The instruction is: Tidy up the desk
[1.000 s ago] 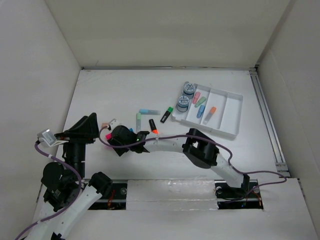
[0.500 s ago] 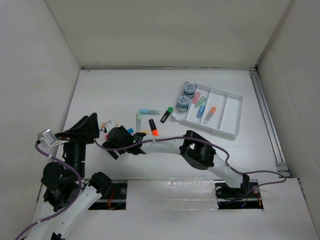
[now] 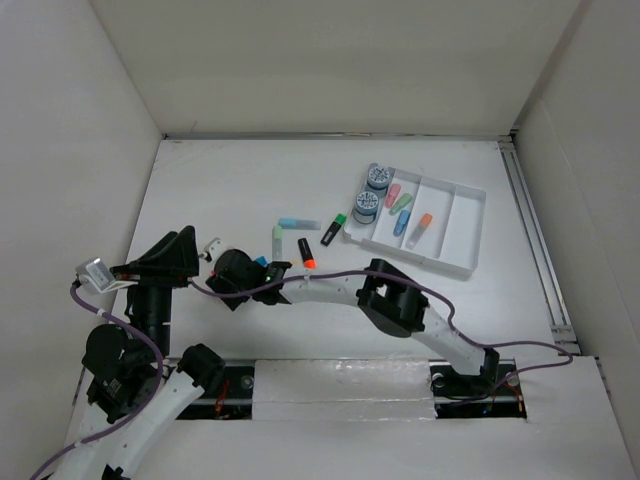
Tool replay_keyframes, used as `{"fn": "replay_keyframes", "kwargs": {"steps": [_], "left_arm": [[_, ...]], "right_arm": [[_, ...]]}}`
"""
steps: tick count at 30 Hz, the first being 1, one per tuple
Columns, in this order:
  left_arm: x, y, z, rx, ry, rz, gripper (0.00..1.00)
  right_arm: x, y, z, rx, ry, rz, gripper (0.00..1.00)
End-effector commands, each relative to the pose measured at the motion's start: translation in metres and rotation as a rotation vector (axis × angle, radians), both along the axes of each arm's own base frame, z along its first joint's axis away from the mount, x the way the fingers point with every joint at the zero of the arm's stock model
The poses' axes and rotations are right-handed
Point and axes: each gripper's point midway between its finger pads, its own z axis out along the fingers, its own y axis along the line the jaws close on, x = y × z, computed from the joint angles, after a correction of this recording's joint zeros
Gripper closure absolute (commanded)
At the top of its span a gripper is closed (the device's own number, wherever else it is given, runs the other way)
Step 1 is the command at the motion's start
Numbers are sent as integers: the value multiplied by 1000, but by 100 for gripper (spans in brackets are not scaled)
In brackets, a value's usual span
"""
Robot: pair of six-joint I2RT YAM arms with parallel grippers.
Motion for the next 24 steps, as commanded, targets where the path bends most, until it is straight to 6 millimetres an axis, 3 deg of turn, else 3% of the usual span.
{"fn": "replay_keyframes", "kwargs": {"steps": [1, 9, 15, 17, 19, 20, 22, 24], "left_arm": [[-2, -1, 11, -17, -32, -9, 46], [-3, -1, 12, -20, -37, -12, 46], [-4, 0, 13, -23, -40, -14, 46], [-4, -1, 13, -22, -40, -15, 46], [-4, -1, 12, -22, -40, -17, 46], [-3, -1, 12, -21, -39, -17, 46], [-4, 0, 13, -23, -41, -15, 46], [-4, 0, 12, -23, -40, -14, 46]], "right_arm": [[-22, -13, -18, -51, 55, 17, 36], [-35, -37, -11, -52, 79, -22, 51], [-44, -65, -11, -84, 42, -101, 75], [-43, -61, 10, -13, 36, -117, 78], [-47, -68, 11, 9, 38, -111, 81], [-46, -61, 29, 70, 30, -105, 82], [-46, -62, 42, 96, 25, -110, 83], [-46, -63, 46, 107, 26, -120, 83]]}}
